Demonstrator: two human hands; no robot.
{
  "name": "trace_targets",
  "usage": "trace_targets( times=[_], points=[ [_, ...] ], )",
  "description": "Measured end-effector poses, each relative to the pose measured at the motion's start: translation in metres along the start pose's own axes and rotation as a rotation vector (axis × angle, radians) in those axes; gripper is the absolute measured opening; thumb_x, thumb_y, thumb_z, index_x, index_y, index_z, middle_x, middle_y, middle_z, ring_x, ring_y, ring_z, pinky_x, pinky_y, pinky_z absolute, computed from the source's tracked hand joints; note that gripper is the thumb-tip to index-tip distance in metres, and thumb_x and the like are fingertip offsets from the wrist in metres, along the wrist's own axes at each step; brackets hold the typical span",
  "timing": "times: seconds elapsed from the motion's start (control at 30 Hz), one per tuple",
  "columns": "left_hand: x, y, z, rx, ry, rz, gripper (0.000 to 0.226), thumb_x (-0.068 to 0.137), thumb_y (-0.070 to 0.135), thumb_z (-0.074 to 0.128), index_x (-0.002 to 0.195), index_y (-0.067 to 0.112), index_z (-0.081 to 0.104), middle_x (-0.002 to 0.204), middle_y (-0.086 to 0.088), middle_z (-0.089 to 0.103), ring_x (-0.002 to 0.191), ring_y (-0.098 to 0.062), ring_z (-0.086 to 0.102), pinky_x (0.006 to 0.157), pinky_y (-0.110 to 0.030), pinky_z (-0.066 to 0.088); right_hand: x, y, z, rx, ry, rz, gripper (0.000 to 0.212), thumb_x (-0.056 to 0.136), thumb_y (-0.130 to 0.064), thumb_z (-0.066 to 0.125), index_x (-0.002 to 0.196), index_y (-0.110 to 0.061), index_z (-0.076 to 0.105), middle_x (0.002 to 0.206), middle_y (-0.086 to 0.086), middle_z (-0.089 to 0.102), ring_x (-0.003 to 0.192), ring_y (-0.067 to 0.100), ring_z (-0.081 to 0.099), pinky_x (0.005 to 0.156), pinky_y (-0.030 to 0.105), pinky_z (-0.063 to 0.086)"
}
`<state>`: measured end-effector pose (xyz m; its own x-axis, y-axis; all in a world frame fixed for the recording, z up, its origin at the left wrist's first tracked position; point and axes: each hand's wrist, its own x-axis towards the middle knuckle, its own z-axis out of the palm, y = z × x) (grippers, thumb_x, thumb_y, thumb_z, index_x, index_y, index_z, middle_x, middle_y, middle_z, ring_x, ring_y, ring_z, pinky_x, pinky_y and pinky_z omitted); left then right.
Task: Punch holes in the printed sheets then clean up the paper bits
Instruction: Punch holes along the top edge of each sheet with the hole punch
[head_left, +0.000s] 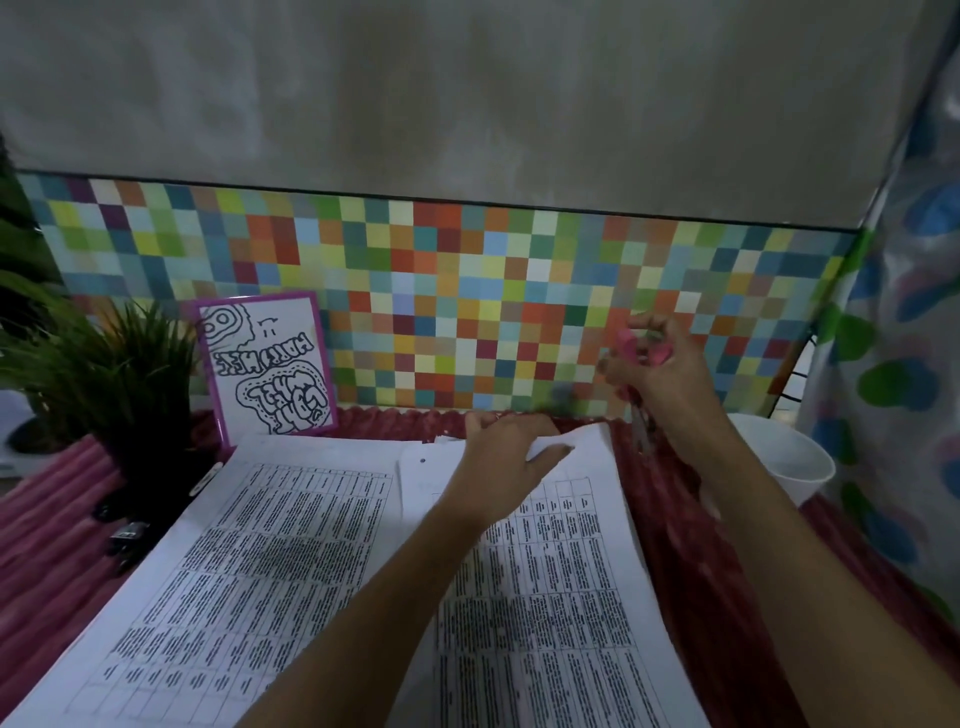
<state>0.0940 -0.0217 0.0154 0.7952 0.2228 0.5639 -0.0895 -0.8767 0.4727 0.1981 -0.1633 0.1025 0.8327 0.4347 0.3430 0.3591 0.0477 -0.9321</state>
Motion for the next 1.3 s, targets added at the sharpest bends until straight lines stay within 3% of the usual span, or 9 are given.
trace_targets(
  times=[0.2,0.4,0.53,0.63,0.7,0.87,0.97,1.1,1.3],
  points=[
    [0.017,0.011,-0.006,0.01,0.13,0.005,0.028,0.098,0.046,0.051,0.106,0.024,0.067,0.101,0.01,0.069,0.093,-0.006,0.053,0.1,-0.043,0.026,-0.028,0.024,-0.029,-0.287,-0.553,0.326,0.035,0.078,-0.014,0.079,0.111,-0.019,0.071,0.1,-0.001,0.076,0.091,0.016,0.073,0.079,0.026,0.056],
    [0.02,0.016,-0.024,0.126,0.392,-0.051,0.069,0.085,0.069,0.05,0.138,0.025,0.047,0.147,0.001,0.045,0.14,-0.021,0.033,0.118,-0.053,0.004,-0.02,0.031,-0.028,-0.198,-0.23,0.255,0.024,0.079,0.001,0.072,0.101,-0.01,0.076,0.092,0.003,0.077,0.083,0.021,0.074,0.082,0.037,0.056],
    [0.006,-0.007,-0.034,-0.511,0.522,-0.492,0.118,0.064,0.07,0.074,0.153,0.03,0.008,0.158,0.005,0.023,0.144,-0.015,0.021,0.116,-0.046,0.013,-0.013,0.007,-0.035,-0.027,-0.101,0.14,0.023,0.081,0.004,0.069,0.1,-0.007,0.074,0.087,0.003,0.076,0.072,0.016,0.073,0.062,0.023,0.058],
    [0.004,-0.019,-0.039,-0.916,0.314,-0.528,0.053,0.076,0.036,0.083,0.117,0.012,0.06,0.091,0.001,0.07,0.085,-0.014,0.065,0.075,-0.038,0.049,-0.007,-0.01,-0.04,0.048,-0.063,0.024,0.023,0.082,0.003,0.067,0.085,-0.018,0.074,0.076,-0.006,0.075,0.066,0.014,0.07,0.055,0.021,0.054],
    [0.007,-0.018,-0.043,-0.91,0.296,-0.542,0.025,0.08,0.016,0.079,0.099,0.009,0.065,0.092,0.002,0.072,0.086,-0.015,0.069,0.078,-0.036,0.054,-0.005,-0.02,-0.045,0.059,-0.042,-0.036,0.029,0.084,0.003,0.064,0.075,-0.023,0.074,0.069,-0.008,0.072,0.058,0.012,0.065,0.047,0.02,0.046],
    [0.022,-0.005,-0.064,-0.769,0.366,-0.355,0.019,0.09,0.017,0.07,0.086,0.01,0.052,0.077,-0.006,0.054,0.067,-0.013,0.048,0.062,-0.025,0.042,-0.005,-0.037,-0.058,0.093,-0.056,-0.225,0.009,0.076,-0.03,0.075,0.084,-0.027,0.077,0.084,-0.004,0.074,0.066,0.025,0.059,0.059,0.038,0.044],
    [0.023,0.009,-0.075,-0.718,0.388,-0.237,0.02,0.096,0.022,0.062,0.105,0.007,0.053,0.096,-0.003,0.061,0.084,-0.012,0.057,0.079,-0.032,0.049,-0.012,-0.05,-0.058,0.092,-0.073,-0.277,0.037,0.06,-0.051,0.078,0.09,-0.03,0.076,0.093,-0.004,0.074,0.076,0.036,0.053,0.065,0.044,0.04],
    [0.016,0.022,-0.083,-0.642,0.409,-0.123,0.024,0.098,0.028,0.056,0.117,0.015,0.048,0.114,-0.004,0.061,0.109,-0.017,0.059,0.098,-0.043,0.05,-0.012,-0.059,-0.059,0.072,-0.052,-0.283,0.01,0.079,-0.024,0.072,0.08,-0.034,0.074,0.083,-0.011,0.073,0.065,0.026,0.057,0.049,0.031,0.039],
    [-0.008,0.024,-0.064,-0.595,0.385,-0.196,0.026,0.101,0.025,0.052,0.123,0.016,0.041,0.113,0.005,0.057,0.102,0.001,0.057,0.09,-0.017,0.049,-0.002,-0.017,-0.058,0.056,-0.07,-0.198,0.038,0.094,-0.006,0.045,0.076,-0.03,0.069,0.059,-0.013,0.057,0.041,0.008,0.044,0.036,0.025,0.025]
  ],
)
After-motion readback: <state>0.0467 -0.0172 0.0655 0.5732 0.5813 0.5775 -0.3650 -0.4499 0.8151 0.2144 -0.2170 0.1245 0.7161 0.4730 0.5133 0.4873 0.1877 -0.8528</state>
